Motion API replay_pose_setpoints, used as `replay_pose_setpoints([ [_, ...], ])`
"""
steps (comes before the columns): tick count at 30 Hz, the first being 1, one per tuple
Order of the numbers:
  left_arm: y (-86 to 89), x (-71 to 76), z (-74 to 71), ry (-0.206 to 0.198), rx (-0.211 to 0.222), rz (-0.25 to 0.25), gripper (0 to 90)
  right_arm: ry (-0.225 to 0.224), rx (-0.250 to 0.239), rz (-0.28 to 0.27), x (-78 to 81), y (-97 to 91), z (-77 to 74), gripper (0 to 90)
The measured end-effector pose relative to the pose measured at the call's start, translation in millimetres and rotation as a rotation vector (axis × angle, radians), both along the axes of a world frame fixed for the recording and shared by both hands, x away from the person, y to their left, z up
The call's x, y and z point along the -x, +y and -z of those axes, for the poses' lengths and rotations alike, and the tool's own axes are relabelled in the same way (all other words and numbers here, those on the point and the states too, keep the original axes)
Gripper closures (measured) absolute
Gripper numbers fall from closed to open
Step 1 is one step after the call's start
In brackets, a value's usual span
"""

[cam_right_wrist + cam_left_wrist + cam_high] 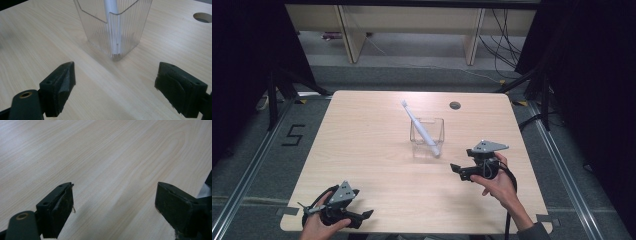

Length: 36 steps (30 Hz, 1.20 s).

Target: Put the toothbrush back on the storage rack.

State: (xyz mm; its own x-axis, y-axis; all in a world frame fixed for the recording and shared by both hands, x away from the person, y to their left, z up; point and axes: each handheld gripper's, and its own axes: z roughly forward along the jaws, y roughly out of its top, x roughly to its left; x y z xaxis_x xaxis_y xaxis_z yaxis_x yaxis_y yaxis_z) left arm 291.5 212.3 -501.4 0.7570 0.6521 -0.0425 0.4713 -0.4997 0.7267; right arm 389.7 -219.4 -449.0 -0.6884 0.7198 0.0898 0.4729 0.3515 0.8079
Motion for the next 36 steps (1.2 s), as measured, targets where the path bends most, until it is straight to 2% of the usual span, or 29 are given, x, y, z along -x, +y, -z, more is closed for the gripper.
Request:
replay_pose_setpoints([
  [1, 0.1, -0.1, -0.1, -0.001, 0.000, 0.000, 14.8, 0.006, 0.005, 0.017, 1.9, 0.3, 0.5, 16.5],
  [2, 0.5, -0.4, 0.0, -0.001, -0.003, -0.006, 14.9, 0.013, 0.011, 0.010, 2.4, -0.2, 0.6, 16.5],
  [3, 1.7, -1.0, -0.3, 0.000, -0.020, -0.004, 14.8, -0.001, 0.013, 0.000, 2.1, -0.7, 1.8, 16.5],
  [5, 1.4, -1.7, 0.4, -0.003, -0.012, 0.000, 14.8, 0.015, 0.012, 0.003, 4.5, -0.3, 3.0, 16.6],
  [8, 0.1, -0.3, 0.1, 0.000, -0.006, 0.000, 14.8, 0.018, 0.018, -0.004, 6.0, -1.2, 4.9, 16.5],
  [9, 0.1, -0.3, 0.0, -0.001, -0.007, -0.001, 14.8, -0.003, 0.021, -0.004, 6.0, -2.1, 6.4, 16.5],
  [12, 1.9, -0.8, -0.4, 0.000, -0.022, -0.002, 14.8, -0.001, 0.018, -0.010, 7.5, -3.1, 9.1, 16.5],
  [13, 1.0, -0.7, 0.5, 0.000, 0.000, -0.005, 14.8, -0.003, 0.015, -0.010, 7.9, -3.7, 9.7, 16.5],
  [14, 1.2, -0.9, 0.5, 0.002, -0.004, -0.001, 14.8, 0.036, 0.006, 0.010, 11.3, -3.6, 9.1, 16.5],
  [15, 1.2, -1.6, 0.5, -0.003, -0.012, 0.000, 14.8, 0.001, 0.023, -0.005, 9.7, -6.0, 10.7, 16.6],
  [16, 0.6, -0.4, -0.1, 0.002, -0.006, 0.000, 14.9, 0.015, 0.006, 0.005, 10.9, -5.5, 12.1, 16.6],
  [17, 0.4, -0.4, 0.0, 0.001, -0.007, 0.001, 14.8, 0.008, 0.023, -0.007, 11.0, -7.3, 12.4, 16.6],
  [19, 0.5, -0.4, -0.2, 0.000, -0.009, 0.003, 14.9, 0.016, 0.019, -0.002, 13.3, -8.2, 15.6, 16.6],
  [20, 0.9, -0.3, -0.3, -0.001, -0.009, -0.004, 14.9, 0.038, 0.011, 0.007, 15.5, -8.0, 16.0, 16.6],
  [21, 1.9, -0.8, -0.8, -0.003, -0.023, 0.001, 14.8, 0.030, 0.014, 0.008, 16.3, -8.8, 17.2, 16.6],
  [23, 1.3, -0.7, -0.4, -0.002, -0.010, -0.006, 14.8, 0.014, 0.020, -0.014, 15.9, -10.9, 18.7, 16.6],
  [24, 0.9, -0.9, -0.2, -0.003, -0.010, -0.005, 14.8, 0.015, 0.020, 0.006, 17.9, -11.5, 18.8, 16.6],
  [25, 0.7, -0.5, -0.4, 0.001, -0.009, 0.003, 14.8, 0.032, 0.003, 0.004, 19.3, -11.0, 20.0, 16.6],
  [26, 0.2, -0.3, 0.0, -0.001, -0.006, -0.002, 14.8, 0.019, 0.019, 0.007, 20.0, -12.7, 19.5, 16.5],
  [27, 0.2, -0.4, 0.0, -0.001, -0.008, -0.001, 14.9, 0.045, 0.002, 0.008, 22.2, -12.1, 20.0, 16.6],
  [28, 0.1, -0.2, -0.1, 0.000, -0.002, -0.002, 14.8, 0.018, 0.017, 0.007, 22.1, -13.7, 20.0, 16.6],
  [29, 0.5, -0.4, -0.4, -0.001, -0.005, -0.002, 14.8, 0.038, 0.005, 0.015, 24.3, -13.1, 20.1, 16.5],
  [30, 0.6, -0.5, -0.2, -0.002, -0.006, -0.007, 14.9, 0.020, 0.019, 0.005, 24.1, -14.3, 20.0, 16.5],
  [31, 1.7, -0.9, -0.5, -0.002, -0.020, -0.004, 14.8, 0.027, 0.023, 0.001, 25.7, -14.5, 19.6, 16.5],
  [32, 1.3, -0.7, -0.3, -0.001, -0.014, -0.006, 14.9, 0.043, 0.012, 0.013, 28.0, -13.7, 19.5, 16.5],
  [33, 1.3, -1.4, 0.5, -0.003, -0.010, -0.003, 14.8, 0.015, 0.018, 0.004, 27.3, -14.8, 20.4, 16.5],
  [34, 1.2, -1.0, -0.1, 0.000, -0.016, -0.003, 14.9, 0.048, 0.010, 0.012, 30.0, -14.0, 20.5, 16.5],
  [36, 0.7, -0.2, -0.2, 0.003, -0.008, 0.003, 14.8, 0.066, 0.002, 0.012, 32.4, -13.6, 22.8, 16.6],
])
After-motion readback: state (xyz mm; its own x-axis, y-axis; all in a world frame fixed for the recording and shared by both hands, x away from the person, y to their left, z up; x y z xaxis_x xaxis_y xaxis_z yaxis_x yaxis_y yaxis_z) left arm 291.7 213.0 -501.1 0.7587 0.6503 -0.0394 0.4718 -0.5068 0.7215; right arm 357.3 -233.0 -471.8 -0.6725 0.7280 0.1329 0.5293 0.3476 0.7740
